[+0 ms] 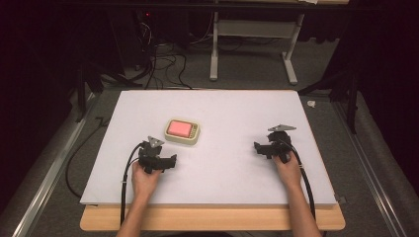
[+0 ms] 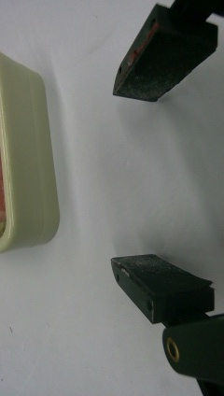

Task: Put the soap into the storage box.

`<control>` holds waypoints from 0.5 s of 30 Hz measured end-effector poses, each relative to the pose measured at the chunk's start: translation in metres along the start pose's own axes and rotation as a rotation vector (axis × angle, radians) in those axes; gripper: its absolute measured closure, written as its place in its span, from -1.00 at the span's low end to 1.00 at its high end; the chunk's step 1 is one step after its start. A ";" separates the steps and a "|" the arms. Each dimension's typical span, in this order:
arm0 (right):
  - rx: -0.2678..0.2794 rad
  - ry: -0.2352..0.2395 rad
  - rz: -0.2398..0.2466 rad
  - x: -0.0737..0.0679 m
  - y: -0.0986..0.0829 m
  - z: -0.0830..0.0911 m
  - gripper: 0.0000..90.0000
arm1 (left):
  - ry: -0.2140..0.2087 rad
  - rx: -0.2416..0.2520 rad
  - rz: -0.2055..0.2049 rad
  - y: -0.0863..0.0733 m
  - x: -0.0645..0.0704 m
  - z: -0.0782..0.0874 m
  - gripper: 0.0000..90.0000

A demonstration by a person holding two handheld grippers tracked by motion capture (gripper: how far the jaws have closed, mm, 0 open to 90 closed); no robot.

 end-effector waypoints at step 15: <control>0.000 -0.001 0.001 0.000 0.000 0.000 -0.67 | -0.013 0.033 -0.002 -0.001 0.001 -0.004 -0.67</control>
Point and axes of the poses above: each handheld gripper's, and its own axes: z roughly backward along the jaws, y roughly out of its top, x roughly to its right, the point moved 1 cm from there along -z, roughly forward along the jaws, and after that the axes turned 15 degrees about -y, right-handed, at the moved point
